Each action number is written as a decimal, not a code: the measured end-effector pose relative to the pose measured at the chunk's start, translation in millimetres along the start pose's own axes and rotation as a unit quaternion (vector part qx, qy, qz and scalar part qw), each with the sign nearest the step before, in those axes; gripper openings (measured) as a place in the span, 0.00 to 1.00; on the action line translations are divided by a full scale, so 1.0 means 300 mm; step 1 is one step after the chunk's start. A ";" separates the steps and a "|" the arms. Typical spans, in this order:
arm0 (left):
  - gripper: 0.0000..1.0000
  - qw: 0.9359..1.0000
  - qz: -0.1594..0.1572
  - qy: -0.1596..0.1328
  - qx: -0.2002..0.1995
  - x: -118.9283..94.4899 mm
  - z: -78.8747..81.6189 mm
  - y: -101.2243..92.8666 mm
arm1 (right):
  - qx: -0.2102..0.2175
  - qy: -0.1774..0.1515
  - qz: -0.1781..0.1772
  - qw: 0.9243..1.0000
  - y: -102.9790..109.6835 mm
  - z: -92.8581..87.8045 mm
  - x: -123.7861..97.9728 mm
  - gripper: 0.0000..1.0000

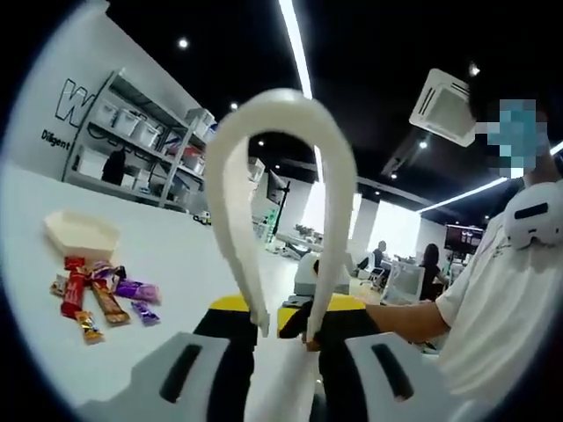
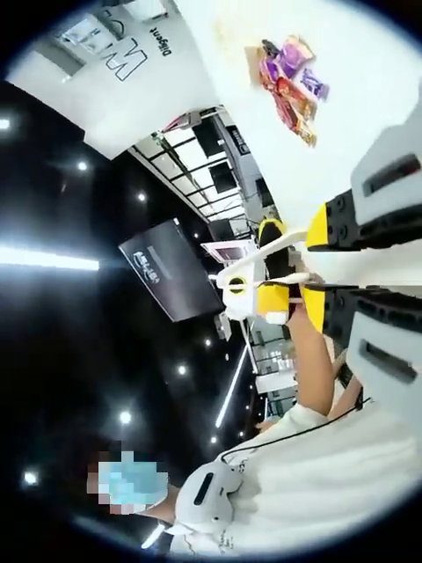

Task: Place the target food into the container with the food tongs after gripping and lifting it, then release it inside without dropping or visibly crushing the food.

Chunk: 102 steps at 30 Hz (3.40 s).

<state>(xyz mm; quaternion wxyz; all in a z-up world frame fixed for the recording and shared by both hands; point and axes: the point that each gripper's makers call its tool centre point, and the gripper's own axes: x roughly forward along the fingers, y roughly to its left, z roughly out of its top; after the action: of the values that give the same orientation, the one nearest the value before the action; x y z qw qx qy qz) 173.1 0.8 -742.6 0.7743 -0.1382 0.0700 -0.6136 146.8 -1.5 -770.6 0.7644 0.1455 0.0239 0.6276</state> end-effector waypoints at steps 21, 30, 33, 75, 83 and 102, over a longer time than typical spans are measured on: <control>0.25 0.993 0.104 0.027 0.037 -0.077 -0.051 0.174 | -0.043 0.156 -0.189 0.968 -0.185 -0.104 -0.071 0.81; 0.25 0.987 0.154 0.024 0.027 -0.125 -0.051 0.261 | -0.081 0.197 -0.235 0.948 -0.221 -0.117 -0.117 0.89; 0.25 0.984 0.174 0.021 0.021 -0.146 -0.051 0.298 | -0.075 0.198 -0.250 0.945 -0.229 -0.115 -0.124 0.95; 0.25 0.897 0.442 0.028 0.003 -0.116 -0.097 0.670 | -0.060 0.147 -0.304 0.939 -0.212 -0.051 -0.258 0.85; 0.25 0.890 0.449 0.069 0.049 -0.114 -0.125 0.683 | -0.051 0.138 -0.308 0.940 -0.213 -0.040 -0.288 0.82; 0.24 0.925 0.356 0.115 0.062 -0.133 -0.141 0.640 | -0.048 0.144 -0.305 0.940 -0.213 -0.048 -0.252 0.79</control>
<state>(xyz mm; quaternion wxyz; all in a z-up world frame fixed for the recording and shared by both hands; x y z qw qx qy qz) 330.6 74.2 -842.8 0.9355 0.0159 0.1647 -0.3121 188.7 -82.6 -811.7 0.9137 0.0026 0.1463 0.3792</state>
